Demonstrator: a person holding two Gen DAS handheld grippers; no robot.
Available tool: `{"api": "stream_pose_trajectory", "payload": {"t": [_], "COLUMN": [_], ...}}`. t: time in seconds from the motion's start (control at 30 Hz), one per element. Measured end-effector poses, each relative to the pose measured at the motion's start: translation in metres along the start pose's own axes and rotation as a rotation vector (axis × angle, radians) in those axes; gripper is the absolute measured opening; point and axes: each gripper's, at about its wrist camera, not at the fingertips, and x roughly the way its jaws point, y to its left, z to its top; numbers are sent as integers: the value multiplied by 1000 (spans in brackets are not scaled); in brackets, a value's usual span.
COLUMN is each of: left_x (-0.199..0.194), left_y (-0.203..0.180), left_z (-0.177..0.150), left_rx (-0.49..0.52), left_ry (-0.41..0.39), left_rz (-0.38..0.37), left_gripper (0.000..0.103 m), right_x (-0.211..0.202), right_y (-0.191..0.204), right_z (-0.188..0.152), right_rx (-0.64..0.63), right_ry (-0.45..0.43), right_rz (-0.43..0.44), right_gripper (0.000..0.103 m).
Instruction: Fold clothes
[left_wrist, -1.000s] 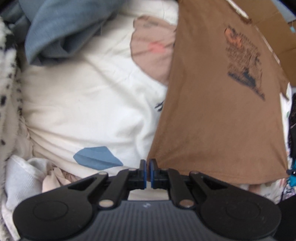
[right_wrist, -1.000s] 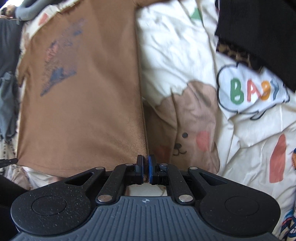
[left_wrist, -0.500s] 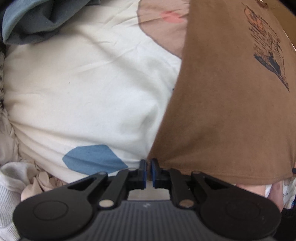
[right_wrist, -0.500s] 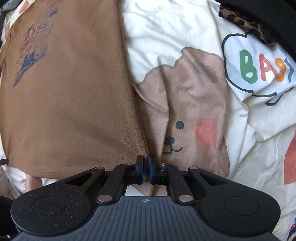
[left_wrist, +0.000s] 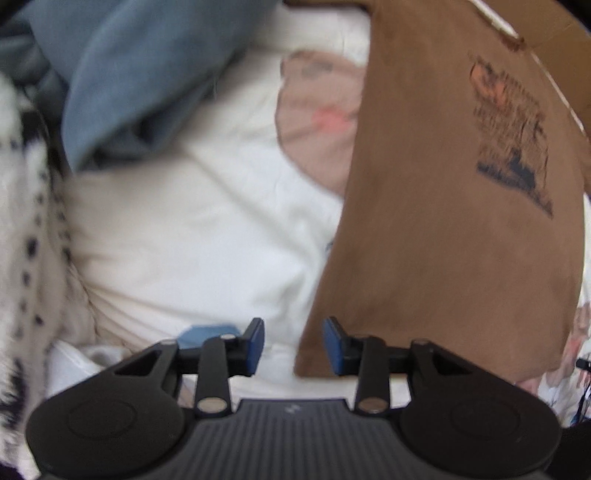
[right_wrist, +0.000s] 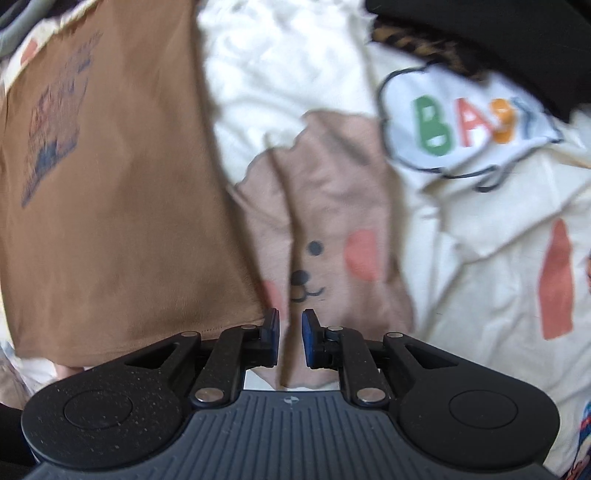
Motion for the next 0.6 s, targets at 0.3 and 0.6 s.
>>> {"api": "stream_pose_trajectory", "payload": {"t": [0.3,0.6], "left_x": [-50,-94], "left_y": [-35,-83], "left_z": [46,92], "left_rx": [52,111], "left_ry": [-92,-176], "left_rz": [15,28], "left_gripper": [62,69], "right_x": [-63,-113], "right_y": [-20,-29], "right_z": [14,32], "right_rx": [85,138], "right_ry": [-160,-304], "right_rz": [50,113], "right_gripper": [36,36]}}
